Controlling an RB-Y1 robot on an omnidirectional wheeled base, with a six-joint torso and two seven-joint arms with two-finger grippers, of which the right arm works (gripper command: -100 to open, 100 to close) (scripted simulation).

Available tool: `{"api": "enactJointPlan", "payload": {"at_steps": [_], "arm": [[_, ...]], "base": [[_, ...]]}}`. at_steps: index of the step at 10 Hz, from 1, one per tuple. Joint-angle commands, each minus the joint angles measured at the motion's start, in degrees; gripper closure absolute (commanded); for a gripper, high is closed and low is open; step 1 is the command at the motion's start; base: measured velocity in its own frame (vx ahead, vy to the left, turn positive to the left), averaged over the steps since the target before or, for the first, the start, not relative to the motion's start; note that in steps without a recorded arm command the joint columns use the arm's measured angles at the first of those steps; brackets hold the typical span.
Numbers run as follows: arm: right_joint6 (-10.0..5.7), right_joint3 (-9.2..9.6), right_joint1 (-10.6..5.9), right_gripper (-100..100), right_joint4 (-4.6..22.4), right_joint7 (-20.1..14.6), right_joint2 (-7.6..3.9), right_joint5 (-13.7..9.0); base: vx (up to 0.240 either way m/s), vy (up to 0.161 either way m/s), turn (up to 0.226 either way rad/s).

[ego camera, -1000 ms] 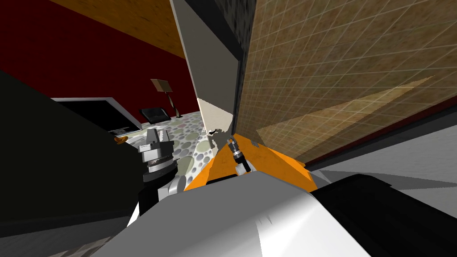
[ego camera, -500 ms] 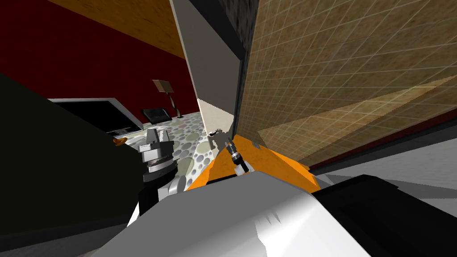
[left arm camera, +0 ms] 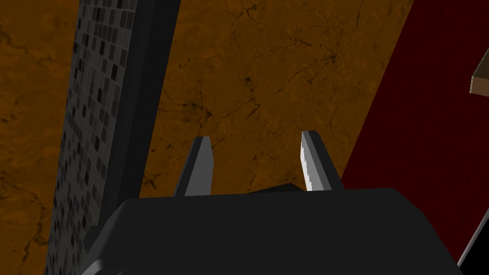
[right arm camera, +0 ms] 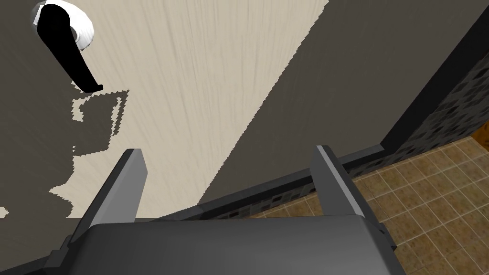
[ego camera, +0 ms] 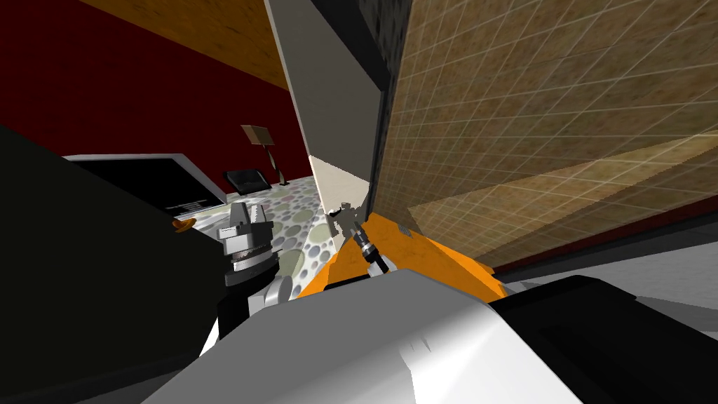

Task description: Push the door open

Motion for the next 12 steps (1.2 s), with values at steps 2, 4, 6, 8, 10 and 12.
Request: {"api": "enactJointPlan", "payload": {"at_steps": [2,4,6,8,10,12], "arm": [[-0.80,1.74,-1.62,-100,3.66,-0.12,-0.55,-0.28],[-1.57,3.07,-2.73,-100,6.51,-0.15,-0.92,-0.46],[-2.31,4.35,-3.79,-100,9.26,-0.19,-1.28,-0.64],[-3.00,5.56,-4.79,-100,11.84,-0.22,-1.60,-0.80],[-3.69,6.76,-5.80,-100,14.42,-0.26,-1.92,-0.96],[-4.60,8.34,-7.11,-100,17.81,-0.30,-2.34,-1.18]], "base": [[0.092,-0.011,0.029],[0.103,-0.004,0.028],[0.097,-0.011,0.026],[0.102,-0.009,0.024],[0.095,-0.010,0.027],[0.113,-0.004,0.026]]}}
